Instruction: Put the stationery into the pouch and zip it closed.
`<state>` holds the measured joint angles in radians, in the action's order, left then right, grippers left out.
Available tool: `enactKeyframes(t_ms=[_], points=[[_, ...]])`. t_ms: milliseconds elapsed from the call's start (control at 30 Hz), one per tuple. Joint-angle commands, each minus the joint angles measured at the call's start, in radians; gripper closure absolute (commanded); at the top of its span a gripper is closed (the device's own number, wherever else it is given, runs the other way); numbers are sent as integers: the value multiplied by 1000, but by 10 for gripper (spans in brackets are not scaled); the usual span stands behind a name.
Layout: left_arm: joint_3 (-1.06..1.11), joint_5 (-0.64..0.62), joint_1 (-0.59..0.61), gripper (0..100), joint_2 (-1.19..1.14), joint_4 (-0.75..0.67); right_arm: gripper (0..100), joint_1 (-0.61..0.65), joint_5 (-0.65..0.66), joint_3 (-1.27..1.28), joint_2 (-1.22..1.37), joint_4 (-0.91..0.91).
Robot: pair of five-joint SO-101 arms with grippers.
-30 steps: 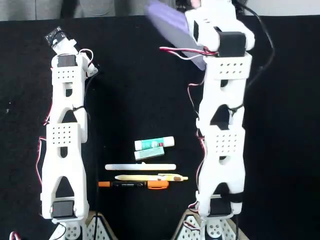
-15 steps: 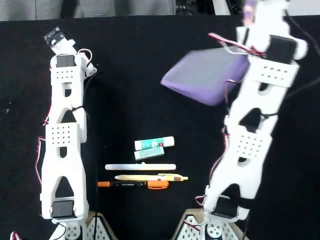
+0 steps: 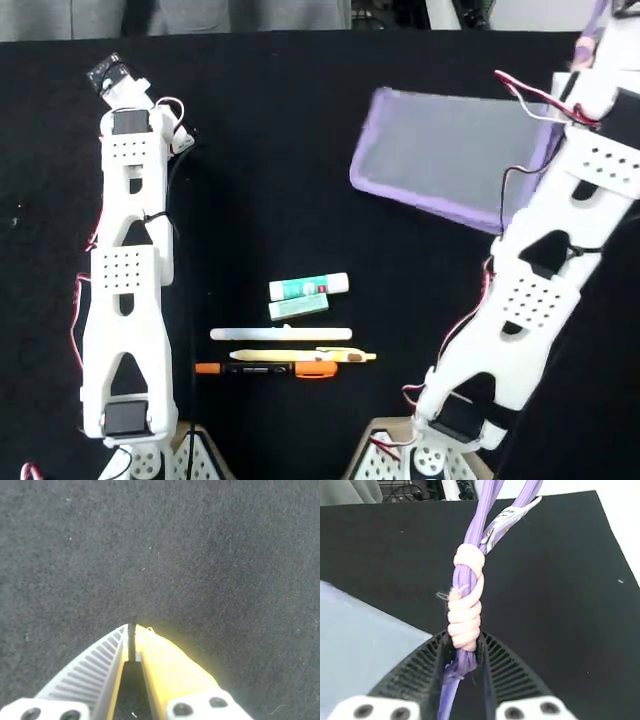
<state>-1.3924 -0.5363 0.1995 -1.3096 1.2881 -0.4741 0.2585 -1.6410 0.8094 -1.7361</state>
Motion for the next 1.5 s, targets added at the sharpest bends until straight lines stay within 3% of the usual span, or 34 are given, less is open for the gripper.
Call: enactKeyframes(t_ms=[0,567,800,1000,1167,1267,1467], points=[[13,11,61,970,-12,-20,988,-23,0,-21,-91,-31],[12,11,61,970,-12,-20,988,-5,-74,39,-245,-37],[15,11,61,970,-12,-20,988,6,-104,527,-601,-32],[18,11,61,970,-12,-9,988,91,-98,980,-941,0],[12,11,61,970,-12,14,988,183,-87,1339,-1221,198],[12,11,62,970,-12,15,988,204,0,1531,-1380,364],[12,11,62,970,-12,9,988,103,49,1666,-1561,463]])
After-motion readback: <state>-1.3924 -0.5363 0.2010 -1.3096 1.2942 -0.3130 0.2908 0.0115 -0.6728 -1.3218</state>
